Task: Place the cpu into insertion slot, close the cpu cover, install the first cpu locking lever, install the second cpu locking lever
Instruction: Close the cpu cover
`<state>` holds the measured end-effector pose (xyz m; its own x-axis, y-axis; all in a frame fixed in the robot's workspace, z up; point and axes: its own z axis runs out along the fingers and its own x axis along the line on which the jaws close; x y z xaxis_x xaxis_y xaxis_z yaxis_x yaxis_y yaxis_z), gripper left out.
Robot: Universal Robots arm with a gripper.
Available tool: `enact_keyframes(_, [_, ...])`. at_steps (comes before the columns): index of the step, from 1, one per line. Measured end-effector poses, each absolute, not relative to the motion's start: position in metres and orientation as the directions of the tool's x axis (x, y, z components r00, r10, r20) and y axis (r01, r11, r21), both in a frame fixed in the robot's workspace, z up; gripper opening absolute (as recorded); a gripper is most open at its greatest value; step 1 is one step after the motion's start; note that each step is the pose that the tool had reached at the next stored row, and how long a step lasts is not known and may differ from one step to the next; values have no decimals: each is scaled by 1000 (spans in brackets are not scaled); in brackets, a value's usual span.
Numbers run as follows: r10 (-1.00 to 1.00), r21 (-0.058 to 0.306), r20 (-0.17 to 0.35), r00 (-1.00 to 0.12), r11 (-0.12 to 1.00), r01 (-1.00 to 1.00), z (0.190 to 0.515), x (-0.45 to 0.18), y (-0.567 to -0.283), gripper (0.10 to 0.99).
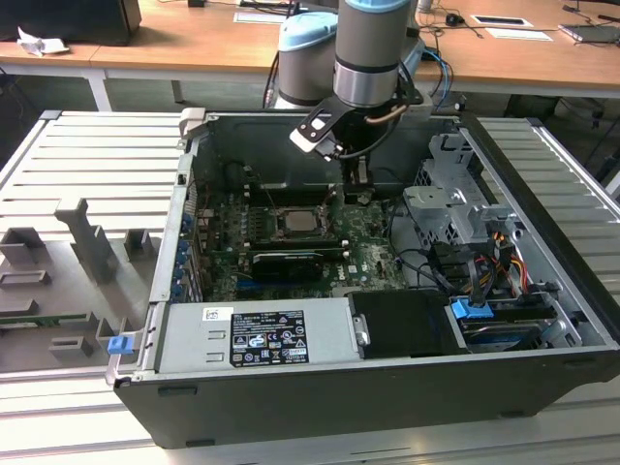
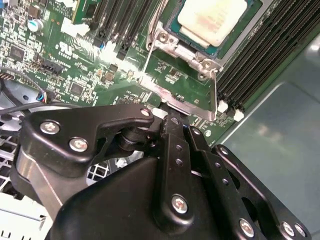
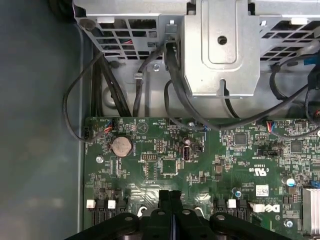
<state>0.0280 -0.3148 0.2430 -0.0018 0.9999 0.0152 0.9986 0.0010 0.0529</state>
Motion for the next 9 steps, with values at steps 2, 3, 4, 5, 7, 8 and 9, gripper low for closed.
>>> enact_keyframes(2, [1000,53,15,-2,1,999,243,23,-315,106])
enact_keyframes(3, [1000,53,15,-2,1,999,243,21,-315,106])
enact_keyframes(4, [1000,53,15,-2,1,999,243,19,-315,106])
enact_keyframes(5, [1000,53,15,-2,1,999,243,17,-315,106])
enact_keyframes(7, [1000,53,15,-2,1,999,243,12,-315,106])
enact_keyframes(8, [1000,53,15,-2,1,999,243,10,-315,106])
enact_keyframes(9, [1000,53,15,-2,1,999,243,8,-315,106])
